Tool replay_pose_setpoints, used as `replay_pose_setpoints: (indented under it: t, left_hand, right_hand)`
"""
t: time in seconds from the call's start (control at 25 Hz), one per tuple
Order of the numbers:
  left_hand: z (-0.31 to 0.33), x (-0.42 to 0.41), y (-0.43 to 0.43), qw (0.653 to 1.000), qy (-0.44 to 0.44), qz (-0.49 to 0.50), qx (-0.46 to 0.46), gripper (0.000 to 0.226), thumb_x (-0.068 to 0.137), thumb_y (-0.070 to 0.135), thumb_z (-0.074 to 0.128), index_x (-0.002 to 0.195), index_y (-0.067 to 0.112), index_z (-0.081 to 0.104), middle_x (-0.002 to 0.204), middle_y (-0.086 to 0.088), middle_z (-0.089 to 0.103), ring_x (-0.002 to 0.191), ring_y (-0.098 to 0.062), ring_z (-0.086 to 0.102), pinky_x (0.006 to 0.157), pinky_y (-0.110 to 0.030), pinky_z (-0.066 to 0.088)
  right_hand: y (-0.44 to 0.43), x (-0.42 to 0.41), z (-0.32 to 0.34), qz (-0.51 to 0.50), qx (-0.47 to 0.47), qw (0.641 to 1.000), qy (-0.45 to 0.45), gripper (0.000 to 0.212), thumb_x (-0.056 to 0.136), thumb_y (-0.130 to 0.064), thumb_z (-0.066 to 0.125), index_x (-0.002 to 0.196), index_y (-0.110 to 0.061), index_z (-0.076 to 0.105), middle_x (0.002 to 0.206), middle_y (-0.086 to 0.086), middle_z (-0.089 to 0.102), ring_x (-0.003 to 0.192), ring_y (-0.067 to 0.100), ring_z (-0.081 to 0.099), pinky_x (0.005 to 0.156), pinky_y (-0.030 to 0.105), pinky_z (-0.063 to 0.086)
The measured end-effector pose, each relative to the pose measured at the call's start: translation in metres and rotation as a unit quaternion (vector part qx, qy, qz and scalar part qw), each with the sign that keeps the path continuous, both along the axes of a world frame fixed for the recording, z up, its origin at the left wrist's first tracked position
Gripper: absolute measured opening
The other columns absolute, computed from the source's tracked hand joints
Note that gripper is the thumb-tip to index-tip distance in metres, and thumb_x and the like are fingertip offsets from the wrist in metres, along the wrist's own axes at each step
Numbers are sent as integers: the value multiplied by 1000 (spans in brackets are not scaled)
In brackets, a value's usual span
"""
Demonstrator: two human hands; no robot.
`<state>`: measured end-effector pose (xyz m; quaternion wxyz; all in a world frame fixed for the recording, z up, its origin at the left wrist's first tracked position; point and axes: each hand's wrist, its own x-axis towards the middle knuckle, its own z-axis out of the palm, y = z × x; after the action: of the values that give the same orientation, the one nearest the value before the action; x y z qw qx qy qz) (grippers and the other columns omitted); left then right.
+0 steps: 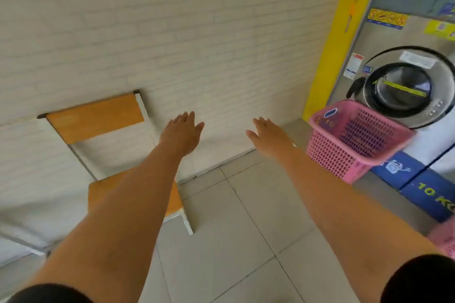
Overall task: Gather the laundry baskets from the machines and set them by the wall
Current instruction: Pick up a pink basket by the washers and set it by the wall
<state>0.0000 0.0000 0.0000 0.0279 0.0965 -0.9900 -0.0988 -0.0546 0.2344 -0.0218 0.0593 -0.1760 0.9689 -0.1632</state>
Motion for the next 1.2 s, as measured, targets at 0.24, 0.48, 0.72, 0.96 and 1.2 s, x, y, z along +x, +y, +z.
replay_pose_setpoints:
  t: [0.24, 0.48, 0.72, 0.96, 1.2]
  left_hand:
    - [-53, -52, 87, 996, -66, -65, 21, 61, 103, 43, 22, 154, 10, 18, 160, -14, 21, 148, -30, 20, 121, -41, 15]
    - [-93, -119, 185, 988, -99, -104, 49, 58, 103, 41, 25, 154, 11, 21, 159, -11, 26, 146, -31, 25, 118, -41, 21]
    - [-137, -194, 263, 971, -149, -177, 54, 59, 103, 41, 29, 154, 13, 21, 159, -10, 27, 146, -29, 27, 117, -42, 25]
    - [-185, -312, 318, 953, -180, -237, 59, 59, 102, 40, 31, 153, 12, 24, 158, -12, 29, 145, -30, 28, 118, -43, 26]
    - [-208, -423, 361, 939, -185, -286, 50, 57, 102, 36, 36, 151, 9, 29, 155, -14, 35, 143, -30, 33, 115, -40, 27]
  right_hand:
    - [97, -24, -58, -81, -7, 996, -34, 55, 101, -35, 37, 146, -4, 32, 152, 18, 36, 140, 32, 33, 111, 44, 30]
    - [198, -60, -99, -161, -24, 985, -56, 54, 101, -34, 39, 144, -3, 35, 147, 18, 42, 134, 33, 40, 110, 46, 34]
    - [272, -101, -133, -264, -60, 960, -76, 47, 100, -28, 42, 139, -2, 41, 141, 18, 47, 129, 33, 44, 107, 43, 37]
    - [321, -162, -171, -378, -76, 918, -92, 44, 98, -24, 45, 138, -6, 41, 137, 17, 50, 123, 34, 48, 102, 46, 41]
    - [349, -228, -195, -504, -91, 854, -90, 38, 96, -21, 49, 128, -1, 46, 131, 18, 53, 115, 38, 51, 90, 44, 43]
